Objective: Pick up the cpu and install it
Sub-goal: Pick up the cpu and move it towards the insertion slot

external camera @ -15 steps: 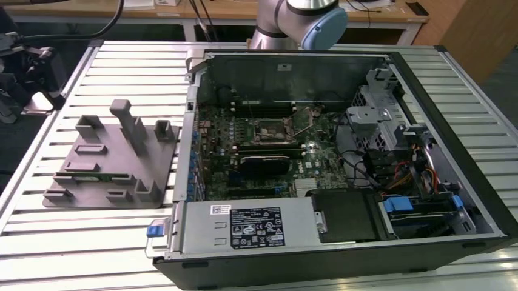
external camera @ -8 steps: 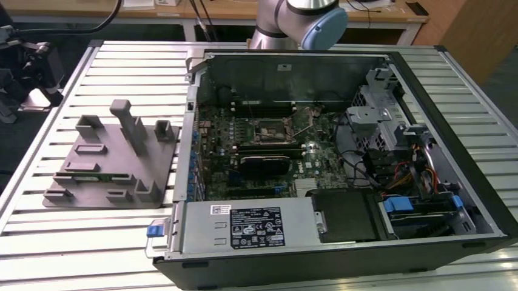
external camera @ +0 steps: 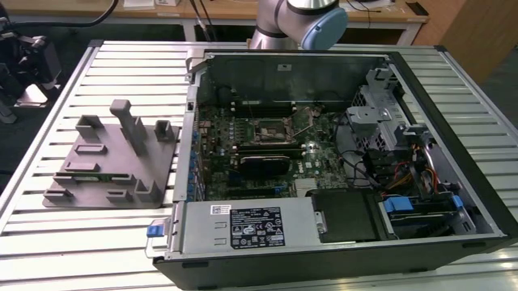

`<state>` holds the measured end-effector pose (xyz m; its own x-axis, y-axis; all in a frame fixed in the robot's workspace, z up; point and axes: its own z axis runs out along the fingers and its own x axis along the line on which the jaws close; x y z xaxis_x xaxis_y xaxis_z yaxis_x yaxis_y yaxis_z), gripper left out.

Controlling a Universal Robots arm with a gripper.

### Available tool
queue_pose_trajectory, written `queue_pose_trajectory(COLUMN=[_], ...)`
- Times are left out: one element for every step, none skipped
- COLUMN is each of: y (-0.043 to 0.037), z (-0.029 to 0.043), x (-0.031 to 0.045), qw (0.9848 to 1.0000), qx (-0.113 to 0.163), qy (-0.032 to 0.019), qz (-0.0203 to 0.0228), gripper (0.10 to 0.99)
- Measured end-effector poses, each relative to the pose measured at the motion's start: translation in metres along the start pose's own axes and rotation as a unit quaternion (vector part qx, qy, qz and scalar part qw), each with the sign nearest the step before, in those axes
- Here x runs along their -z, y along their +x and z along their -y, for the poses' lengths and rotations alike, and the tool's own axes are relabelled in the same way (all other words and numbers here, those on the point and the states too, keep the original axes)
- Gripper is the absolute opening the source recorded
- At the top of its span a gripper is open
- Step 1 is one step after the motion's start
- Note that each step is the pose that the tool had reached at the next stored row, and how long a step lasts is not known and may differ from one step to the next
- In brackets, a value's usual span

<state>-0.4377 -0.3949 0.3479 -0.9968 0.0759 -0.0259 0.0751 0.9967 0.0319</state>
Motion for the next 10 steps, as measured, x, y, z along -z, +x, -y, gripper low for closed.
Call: queue_pose_trajectory(y=[0.0000,0.0000,-0.0001,-0.0001,-0.0001,-0.0002,-0.0002,-0.0002,-0.0002,-0.0002], z=[0.0000,-0.0001,-0.0001,-0.0001,-0.0002,-0.0002,-0.0002,-0.0002,-0.0003,-0.0003], x=[0.0010,0.0020,0.0031,0.0041,0.0051,0.0059,0.0069,0.0078,0.0085,0.0091], qw=[1.0000,1.0000,1.0000,1.0000,1.0000,1.0000,1.0000,1.0000,1.0000,1.0000], qx=[0.000,0.000,0.000,0.000,0.000,0.000,0.000,0.000,0.000,0.000], qy=[0.0000,0.0000,0.0000,0.0000,0.0000,0.0000,0.0000,0.0000,0.0000,0.0000], qz=[0.0000,0.0000,0.0000,0.0001,0.0000,0.0001,0.0000,0.0000,0.0000,0.0001], gripper=[0.545,0.545,0.545,0.545,0.545,0.545,0.545,0.545,0.545,0.545])
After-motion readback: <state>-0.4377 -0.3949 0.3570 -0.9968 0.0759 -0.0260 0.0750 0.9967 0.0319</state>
